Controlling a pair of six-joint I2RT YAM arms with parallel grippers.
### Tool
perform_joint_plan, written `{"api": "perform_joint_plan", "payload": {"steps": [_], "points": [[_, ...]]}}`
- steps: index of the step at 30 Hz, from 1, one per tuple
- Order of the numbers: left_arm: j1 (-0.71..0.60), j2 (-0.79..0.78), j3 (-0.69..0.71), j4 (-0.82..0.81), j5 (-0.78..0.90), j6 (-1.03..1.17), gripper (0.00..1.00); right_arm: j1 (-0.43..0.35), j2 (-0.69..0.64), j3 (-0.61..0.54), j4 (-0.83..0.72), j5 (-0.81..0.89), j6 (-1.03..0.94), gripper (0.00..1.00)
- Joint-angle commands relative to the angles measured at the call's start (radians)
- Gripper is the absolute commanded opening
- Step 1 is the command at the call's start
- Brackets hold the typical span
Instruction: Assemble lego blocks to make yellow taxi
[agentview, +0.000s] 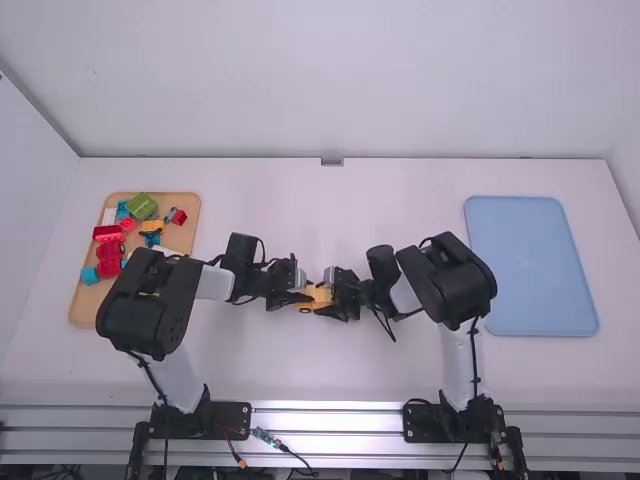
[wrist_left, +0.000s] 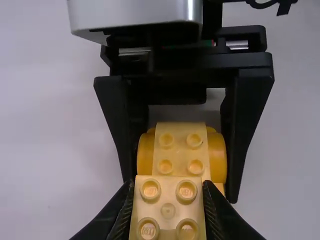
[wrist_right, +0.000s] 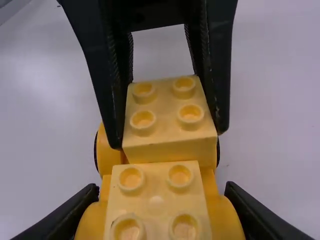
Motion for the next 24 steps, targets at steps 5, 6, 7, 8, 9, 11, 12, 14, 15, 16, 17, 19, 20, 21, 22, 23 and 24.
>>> {"api": "perform_joint_plan", "payload": {"steps": [5, 6, 7, 8, 9, 11, 12, 14, 15, 16, 17, 19, 20, 21, 22, 23, 24], "points": [[-0.021, -0.002, 0.026, -0.093, -0.010, 0.008, 0.03, 0.012, 0.002, 0.012, -0.014, 0.026, 0.011, 0.38], [-0.021, -0.002, 0.029, -0.100, -0.011, 0.010, 0.03, 0.010, 0.002, 0.015, -0.015, 0.027, 0.011, 0.38], [-0.021, -0.002, 0.031, -0.107, -0.013, 0.010, 0.03, 0.010, 0.002, 0.017, -0.015, 0.027, 0.010, 0.38], [-0.021, -0.002, 0.031, -0.108, -0.014, 0.010, 0.03, 0.010, 0.002, 0.016, -0.014, 0.027, 0.010, 0.38], [-0.020, -0.002, 0.031, -0.107, -0.014, 0.010, 0.03, 0.010, 0.002, 0.016, -0.014, 0.027, 0.010, 0.38], [-0.020, -0.002, 0.025, -0.108, -0.022, 0.035, 0.02, 0.008, 0.002, 0.015, -0.015, 0.027, 0.010, 0.38], [-0.022, -0.002, 0.019, -0.106, -0.035, 0.039, 0.02, 0.000, 0.002, 0.016, -0.014, 0.026, 0.011, 0.38], [-0.022, -0.002, 0.019, -0.105, -0.055, 0.031, 0.02, -0.006, 0.002, 0.016, -0.014, 0.019, 0.018, 0.38], [-0.021, -0.002, 0.019, -0.104, -0.056, 0.030, 0.02, -0.006, 0.002, 0.015, -0.014, 0.019, 0.017, 0.38], [-0.019, -0.002, 0.019, -0.098, -0.055, 0.028, 0.02, -0.005, 0.002, 0.014, -0.015, 0.019, 0.015, 0.38], [-0.019, -0.002, 0.019, -0.098, -0.054, 0.028, 0.02, -0.005, 0.002, 0.014, -0.014, 0.019, 0.013, 0.38], [-0.023, -0.002, 0.019, -0.096, -0.062, 0.028, 0.02, -0.002, 0.002, 0.014, -0.014, 0.019, 0.014, 0.37], [-0.023, -0.002, 0.019, -0.095, -0.065, 0.028, 0.02, 0.004, 0.002, 0.015, -0.016, 0.019, 0.014, 0.37], [-0.023, -0.002, 0.019, -0.095, -0.063, 0.028, 0.02, 0.005, 0.002, 0.015, -0.018, 0.019, 0.014, 0.37], [-0.019, -0.002, 0.019, -0.096, -0.066, 0.027, 0.02, 0.006, 0.002, 0.015, -0.018, 0.019, 0.014, 0.37], [-0.013, -0.002, 0.019, -0.099, -0.079, 0.028, 0.02, 0.002, 0.002, 0.014, -0.018, 0.019, 0.014, 0.37], [-0.011, -0.002, 0.019, -0.099, -0.089, 0.027, 0.02, 0.000, 0.002, 0.013, -0.018, 0.019, 0.014, 0.37]]}}
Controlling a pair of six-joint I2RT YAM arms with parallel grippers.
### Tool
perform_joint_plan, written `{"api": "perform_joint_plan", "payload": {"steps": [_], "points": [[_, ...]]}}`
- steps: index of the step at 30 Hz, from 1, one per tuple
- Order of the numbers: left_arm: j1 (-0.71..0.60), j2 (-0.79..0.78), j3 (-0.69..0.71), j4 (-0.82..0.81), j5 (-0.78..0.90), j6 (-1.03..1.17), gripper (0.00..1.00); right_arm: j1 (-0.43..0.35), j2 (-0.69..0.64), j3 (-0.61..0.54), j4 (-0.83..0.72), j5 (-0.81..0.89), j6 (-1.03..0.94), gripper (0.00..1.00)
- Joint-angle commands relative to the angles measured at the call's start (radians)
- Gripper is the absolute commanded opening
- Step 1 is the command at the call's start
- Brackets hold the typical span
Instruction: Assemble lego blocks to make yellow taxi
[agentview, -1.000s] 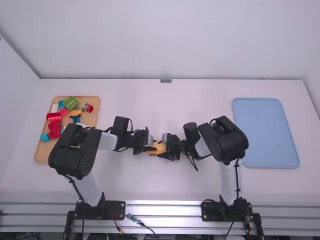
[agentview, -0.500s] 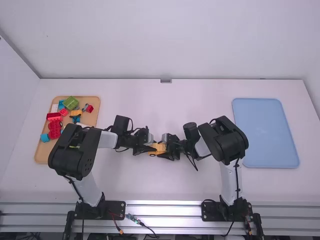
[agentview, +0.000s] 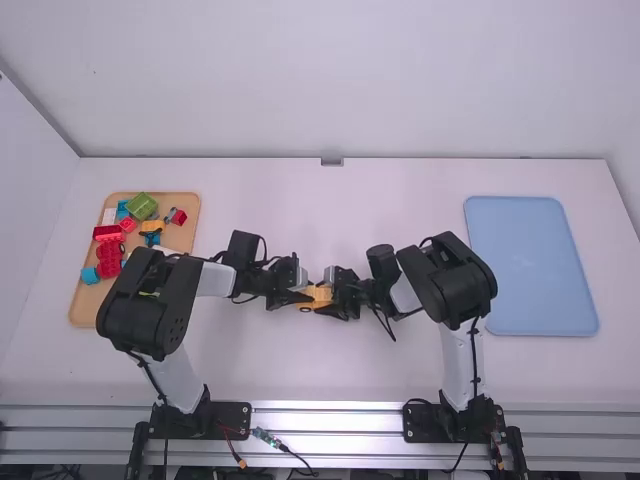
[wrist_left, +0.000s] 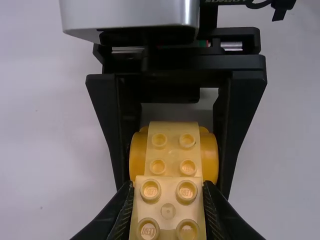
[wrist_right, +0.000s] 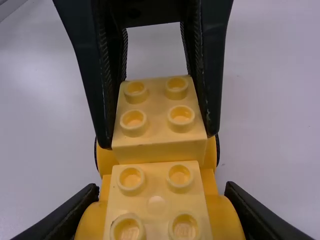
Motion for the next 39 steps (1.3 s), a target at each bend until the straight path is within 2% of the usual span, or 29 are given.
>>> {"api": "perform_joint_plan", "payload": {"steps": [1, 8, 11, 17, 39], "points": [[-0.001, -0.003, -0.015, -0.017, -0.094, -0.007, 0.02, 0.001, 0.002, 0.005, -0.011, 0.017, 0.017, 0.37], [-0.010, -0.028, -0.015, -0.024, -0.092, -0.019, 0.02, -0.007, 0.002, -0.029, 0.053, 0.016, 0.022, 0.37], [-0.010, -0.038, -0.015, -0.025, -0.037, -0.019, 0.02, -0.006, 0.002, -0.037, 0.076, 0.016, 0.022, 0.37], [-0.010, -0.052, -0.015, -0.069, -0.022, 0.028, 0.02, -0.006, 0.002, -0.024, 0.072, 0.016, 0.059, 0.37], [-0.022, -0.048, -0.015, -0.072, 0.038, 0.071, 0.02, -0.005, 0.002, -0.008, 0.064, -0.014, 0.040, 0.34]]}}
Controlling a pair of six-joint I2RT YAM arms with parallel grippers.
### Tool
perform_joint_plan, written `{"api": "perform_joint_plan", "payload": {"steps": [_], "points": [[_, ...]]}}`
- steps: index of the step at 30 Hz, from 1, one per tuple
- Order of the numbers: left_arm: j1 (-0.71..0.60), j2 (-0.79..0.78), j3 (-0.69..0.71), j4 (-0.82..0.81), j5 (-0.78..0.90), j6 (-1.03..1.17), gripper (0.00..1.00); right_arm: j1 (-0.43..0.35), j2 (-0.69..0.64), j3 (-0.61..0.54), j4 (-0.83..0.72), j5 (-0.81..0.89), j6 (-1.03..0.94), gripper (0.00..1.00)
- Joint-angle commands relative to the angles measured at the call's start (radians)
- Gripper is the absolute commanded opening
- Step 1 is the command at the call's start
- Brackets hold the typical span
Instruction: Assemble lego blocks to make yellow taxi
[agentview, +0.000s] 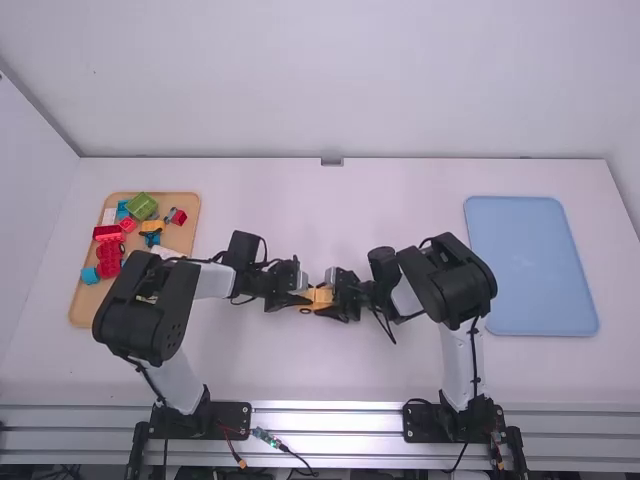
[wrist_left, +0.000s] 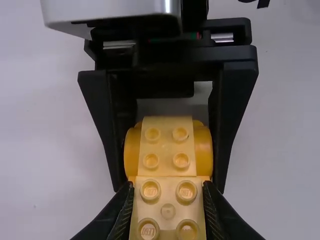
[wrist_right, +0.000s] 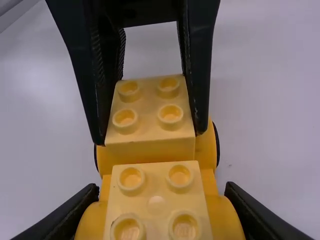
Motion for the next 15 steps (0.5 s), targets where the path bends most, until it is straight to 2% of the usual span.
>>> {"api": "perform_joint_plan", "payload": {"steps": [1, 15], "points": [[-0.015, -0.014, -0.014, -0.005, 0.054, 0.015, 0.02, -0.003, 0.002, 0.021, 0.003, -0.005, 0.003, 0.34], [-0.015, -0.014, -0.014, -0.001, 0.046, 0.013, 0.02, 0.030, 0.002, 0.032, 0.006, 0.011, 0.003, 0.33]]}}
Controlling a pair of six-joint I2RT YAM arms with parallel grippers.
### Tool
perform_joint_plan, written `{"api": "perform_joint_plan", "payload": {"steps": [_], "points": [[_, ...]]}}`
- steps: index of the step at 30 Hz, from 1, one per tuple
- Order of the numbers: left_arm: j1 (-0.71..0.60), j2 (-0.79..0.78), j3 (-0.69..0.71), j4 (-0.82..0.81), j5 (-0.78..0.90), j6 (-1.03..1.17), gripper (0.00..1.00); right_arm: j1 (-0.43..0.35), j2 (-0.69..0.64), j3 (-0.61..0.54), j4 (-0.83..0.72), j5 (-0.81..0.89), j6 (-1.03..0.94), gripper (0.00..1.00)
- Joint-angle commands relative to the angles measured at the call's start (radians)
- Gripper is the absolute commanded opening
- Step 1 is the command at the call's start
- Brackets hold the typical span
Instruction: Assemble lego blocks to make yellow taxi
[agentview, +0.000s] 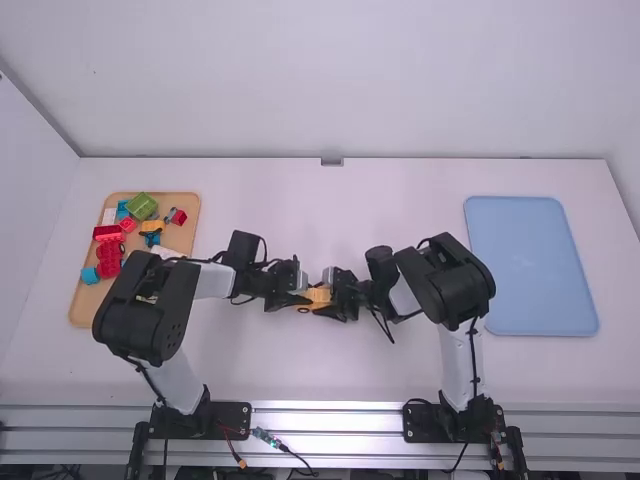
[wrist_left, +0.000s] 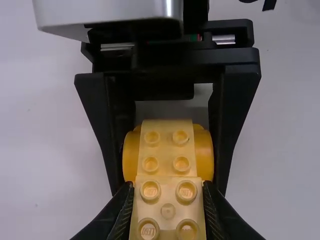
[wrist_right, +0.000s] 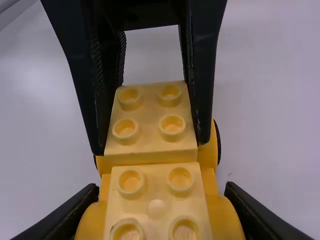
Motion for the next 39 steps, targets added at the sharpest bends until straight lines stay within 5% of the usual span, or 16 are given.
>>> {"api": "perform_joint_plan", "payload": {"steps": [1, 9, 14, 20, 22, 27, 39], "points": [[-0.015, -0.014, -0.014, -0.004, 0.049, 0.012, 0.02, 0.010, 0.002, 0.019, 0.008, -0.003, 0.004, 0.33], [-0.015, -0.014, -0.014, -0.004, 0.032, 0.011, 0.07, 0.002, 0.002, 0.020, 0.007, -0.010, 0.011, 0.33], [-0.016, -0.014, -0.014, -0.003, 0.032, 0.012, 0.44, 0.003, 0.002, 0.020, 0.008, -0.010, 0.011, 0.33], [-0.015, -0.014, -0.014, -0.003, 0.032, 0.011, 0.54, 0.003, 0.002, 0.020, 0.007, -0.009, 0.012, 0.33], [-0.016, -0.014, -0.014, 0.001, 0.041, 0.011, 0.76, 0.003, 0.002, 0.020, 0.007, -0.009, 0.011, 0.33], [-0.014, -0.024, -0.014, 0.015, 0.058, -0.016, 0.99, 0.003, 0.002, 0.014, 0.006, 0.019, 0.012, 0.32], [-0.014, -0.050, -0.014, 0.013, 0.015, -0.056, 0.99, 0.003, 0.002, -0.007, -0.016, 0.096, 0.000, 0.31]]}}
